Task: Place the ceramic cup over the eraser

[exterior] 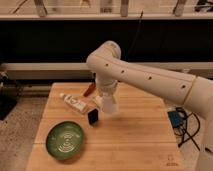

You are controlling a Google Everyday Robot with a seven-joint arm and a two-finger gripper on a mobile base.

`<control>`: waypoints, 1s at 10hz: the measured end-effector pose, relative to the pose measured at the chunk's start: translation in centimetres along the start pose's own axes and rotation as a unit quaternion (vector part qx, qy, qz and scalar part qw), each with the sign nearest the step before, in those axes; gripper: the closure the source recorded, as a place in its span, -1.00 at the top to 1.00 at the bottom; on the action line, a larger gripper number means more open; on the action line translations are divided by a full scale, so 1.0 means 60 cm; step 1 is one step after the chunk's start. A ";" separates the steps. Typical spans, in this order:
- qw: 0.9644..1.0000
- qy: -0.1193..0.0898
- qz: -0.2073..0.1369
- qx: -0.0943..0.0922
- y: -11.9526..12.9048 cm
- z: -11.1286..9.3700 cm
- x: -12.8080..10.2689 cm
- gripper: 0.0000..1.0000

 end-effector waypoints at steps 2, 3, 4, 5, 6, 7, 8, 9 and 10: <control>1.000 0.000 -0.012 0.005 -0.018 -0.009 -0.007 -1.00; 1.000 -0.001 -0.017 0.008 -0.026 -0.013 -0.012 -1.00; 1.000 -0.002 -0.022 0.009 -0.031 -0.015 -0.016 -1.00; 0.999 -0.006 -0.030 0.012 -0.043 -0.018 -0.027 -1.00; 0.999 -0.013 -0.041 0.016 -0.059 -0.021 -0.044 -1.00; 0.999 -0.016 -0.048 0.018 -0.064 -0.023 -0.051 -1.00; 0.998 -0.019 -0.055 0.018 -0.067 -0.024 -0.059 -1.00; 0.997 -0.025 -0.064 0.020 -0.074 -0.024 -0.074 -1.00; 0.997 -0.029 -0.067 0.019 -0.075 -0.021 -0.080 -1.00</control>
